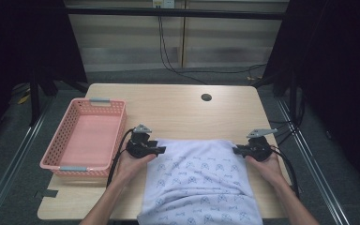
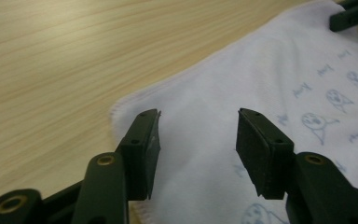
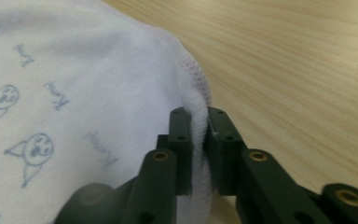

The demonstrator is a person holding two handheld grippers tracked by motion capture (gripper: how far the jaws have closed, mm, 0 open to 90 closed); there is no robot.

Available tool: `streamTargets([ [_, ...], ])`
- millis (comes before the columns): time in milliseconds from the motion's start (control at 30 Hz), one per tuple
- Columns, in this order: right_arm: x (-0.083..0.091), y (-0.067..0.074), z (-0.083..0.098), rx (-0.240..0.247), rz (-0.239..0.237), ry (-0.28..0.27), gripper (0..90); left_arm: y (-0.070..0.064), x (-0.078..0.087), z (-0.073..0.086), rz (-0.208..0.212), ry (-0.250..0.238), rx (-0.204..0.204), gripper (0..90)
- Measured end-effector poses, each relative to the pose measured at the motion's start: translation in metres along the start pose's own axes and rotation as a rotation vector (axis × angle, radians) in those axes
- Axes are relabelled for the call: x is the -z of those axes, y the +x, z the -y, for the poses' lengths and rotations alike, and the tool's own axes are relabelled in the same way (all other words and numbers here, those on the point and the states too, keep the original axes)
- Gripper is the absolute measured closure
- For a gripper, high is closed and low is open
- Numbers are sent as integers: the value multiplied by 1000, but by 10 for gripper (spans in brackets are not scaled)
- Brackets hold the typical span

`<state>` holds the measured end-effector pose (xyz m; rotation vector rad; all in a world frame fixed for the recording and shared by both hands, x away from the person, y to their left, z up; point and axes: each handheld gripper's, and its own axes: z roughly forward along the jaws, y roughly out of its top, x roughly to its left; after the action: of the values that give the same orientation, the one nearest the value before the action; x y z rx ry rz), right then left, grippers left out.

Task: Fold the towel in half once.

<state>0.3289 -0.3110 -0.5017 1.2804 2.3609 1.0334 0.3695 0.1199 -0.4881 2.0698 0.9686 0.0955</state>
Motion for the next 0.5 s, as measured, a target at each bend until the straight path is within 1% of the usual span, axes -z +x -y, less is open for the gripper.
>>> streamTargets([
  [33, 1, 0, 0, 2, -9, -9, 852, 3, -1, 1, 4, 5, 4, 479],
  [67, 2, -1, -1, -5, -14, -19, 860, 6, -2, 3, -13, 16, 3, 477],
  [100, 3, -2, -2, -14, -29, -34, 864, 8, -2, 4, -11, 8, 11, 463],
  [133, 4, -2, -2, -22, -35, -37, 866, 10, -2, 5, -2, -5, 17, 464],
  [167, 5, -3, -3, -26, -35, -44, 867, 11, -2, 5, -11, -6, 19, 468],
  [233, 8, -5, -3, -34, -41, -53, 867, 13, -2, 5, -10, 6, 5, 456],
  [300, 9, -6, -3, -33, -43, -62, 867, 14, -5, 5, -39, 5, 15, 462],
  [333, 11, -5, -3, -38, -46, -63, 867, 15, -5, 5, -34, 9, 13, 458],
  [367, 11, -5, -3, -34, -50, -67, 867, 16, -5, 5, -40, 7, 21, 458],
  [400, 11, -5, -3, -31, -49, -66, 867, 16, -5, 5, -33, 5, 25, 457],
  [467, 12, -4, -3, -33, -49, -68, 866, 14, -3, 4, -49, 1, 18, 439],
  [500, 12, -4, -3, -31, -48, -69, 866, 14, -2, 4, -56, 2, 21, 431],
])
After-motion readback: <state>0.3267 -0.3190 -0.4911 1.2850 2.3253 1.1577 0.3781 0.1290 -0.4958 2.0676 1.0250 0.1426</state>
